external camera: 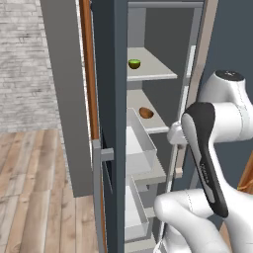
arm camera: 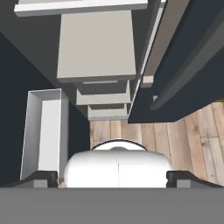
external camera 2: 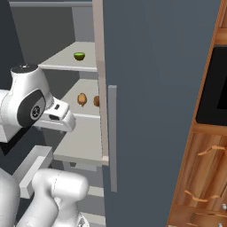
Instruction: Take the kiwi, potato, and chicken drumstick from the freezer and place them in the bowl on the counter.
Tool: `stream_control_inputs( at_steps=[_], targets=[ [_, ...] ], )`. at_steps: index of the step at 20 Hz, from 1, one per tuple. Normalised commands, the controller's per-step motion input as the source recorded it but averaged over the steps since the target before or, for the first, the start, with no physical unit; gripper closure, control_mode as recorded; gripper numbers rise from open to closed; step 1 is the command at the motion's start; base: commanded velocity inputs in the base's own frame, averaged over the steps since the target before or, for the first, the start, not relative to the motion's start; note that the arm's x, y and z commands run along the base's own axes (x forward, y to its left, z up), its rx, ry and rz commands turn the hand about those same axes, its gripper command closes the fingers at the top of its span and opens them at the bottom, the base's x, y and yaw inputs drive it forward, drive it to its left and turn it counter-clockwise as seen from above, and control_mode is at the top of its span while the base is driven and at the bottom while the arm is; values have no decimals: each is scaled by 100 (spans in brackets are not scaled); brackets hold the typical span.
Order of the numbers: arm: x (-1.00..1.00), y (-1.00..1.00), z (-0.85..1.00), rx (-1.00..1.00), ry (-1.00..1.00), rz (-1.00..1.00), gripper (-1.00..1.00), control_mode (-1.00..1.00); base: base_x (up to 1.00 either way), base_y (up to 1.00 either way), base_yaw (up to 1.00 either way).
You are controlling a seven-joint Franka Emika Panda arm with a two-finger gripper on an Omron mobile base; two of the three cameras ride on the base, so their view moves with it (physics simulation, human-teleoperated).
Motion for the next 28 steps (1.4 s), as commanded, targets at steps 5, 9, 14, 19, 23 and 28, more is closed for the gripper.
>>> stream_control_inputs(
  at_steps=[5,9,14,19,23,28],
  targets=[
    [-6,0,5,0,0,0,-100,-100,0,0,0],
    [1,0,0,0,0,0,-100,100,13,0,0],
    [0,0,0,0,0,0,-100,100,42,0,0],
    [0,0,0,0,0,0,-100,100,49,0,0],
    [0,0,0,0,0,0,-100,100,49,8,0],
    [0,0,0,0,0,0,-100,100,47,33,0]
  ],
)
